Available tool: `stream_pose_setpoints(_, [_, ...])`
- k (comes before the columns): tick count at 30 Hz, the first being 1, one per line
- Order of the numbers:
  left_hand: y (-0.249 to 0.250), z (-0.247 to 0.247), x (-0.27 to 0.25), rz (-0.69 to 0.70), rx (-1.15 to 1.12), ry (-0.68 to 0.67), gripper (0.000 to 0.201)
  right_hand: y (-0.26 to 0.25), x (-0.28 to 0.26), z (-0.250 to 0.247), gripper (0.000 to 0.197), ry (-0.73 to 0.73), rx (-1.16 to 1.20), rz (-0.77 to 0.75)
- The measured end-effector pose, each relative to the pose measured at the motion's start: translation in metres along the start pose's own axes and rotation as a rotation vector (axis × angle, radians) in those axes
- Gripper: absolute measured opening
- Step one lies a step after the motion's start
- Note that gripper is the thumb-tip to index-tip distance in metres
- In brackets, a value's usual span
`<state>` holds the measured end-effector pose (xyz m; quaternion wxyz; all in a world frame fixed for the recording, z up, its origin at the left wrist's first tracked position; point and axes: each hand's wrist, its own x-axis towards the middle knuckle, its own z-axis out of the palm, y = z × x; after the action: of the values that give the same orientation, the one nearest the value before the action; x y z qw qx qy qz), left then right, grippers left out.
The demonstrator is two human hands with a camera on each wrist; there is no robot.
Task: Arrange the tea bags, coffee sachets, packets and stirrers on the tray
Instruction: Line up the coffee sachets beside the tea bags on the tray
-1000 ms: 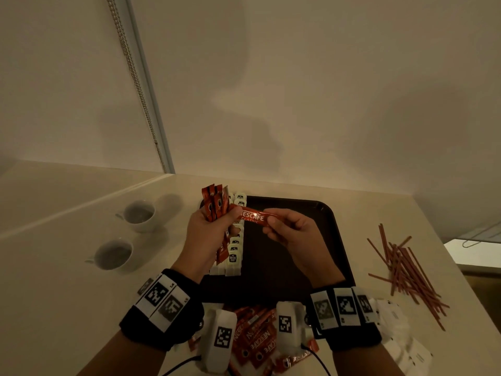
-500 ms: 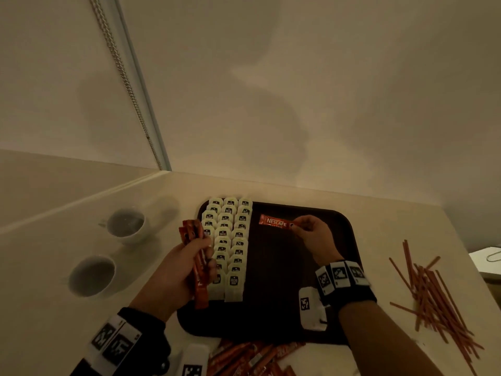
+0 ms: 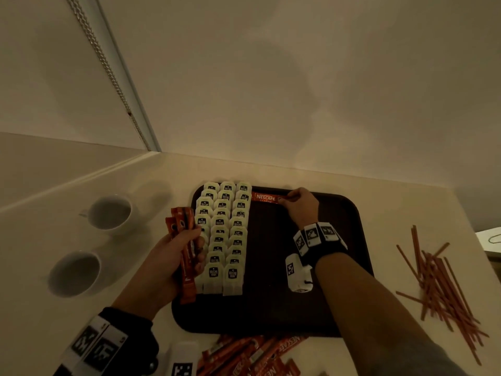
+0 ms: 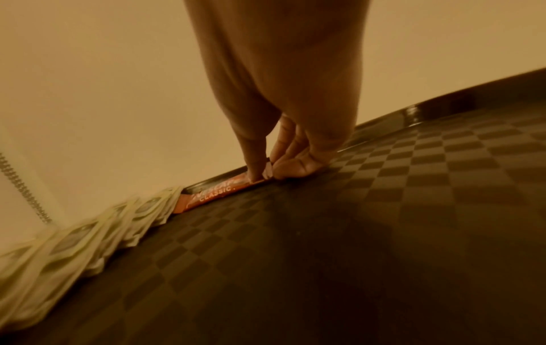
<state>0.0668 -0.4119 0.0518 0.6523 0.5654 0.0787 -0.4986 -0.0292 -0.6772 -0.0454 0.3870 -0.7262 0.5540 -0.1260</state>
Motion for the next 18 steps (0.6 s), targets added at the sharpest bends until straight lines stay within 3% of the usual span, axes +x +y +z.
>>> stream_pose_setpoints(8, [0.0002, 0.0008, -0.0002, -0.018, -0.073, -0.024, 0.014, 0.0004, 0.0028, 0.0044, 0.032, 0.035, -0.050, 0.020])
stream_pose_setpoints(18, [-0.0019, 0.0036, 0.0034, 0.005, 0.010, -0.006, 0.027, 0.0013, 0.0015, 0.0047, 0.030, 0.067, -0.040, -0.036])
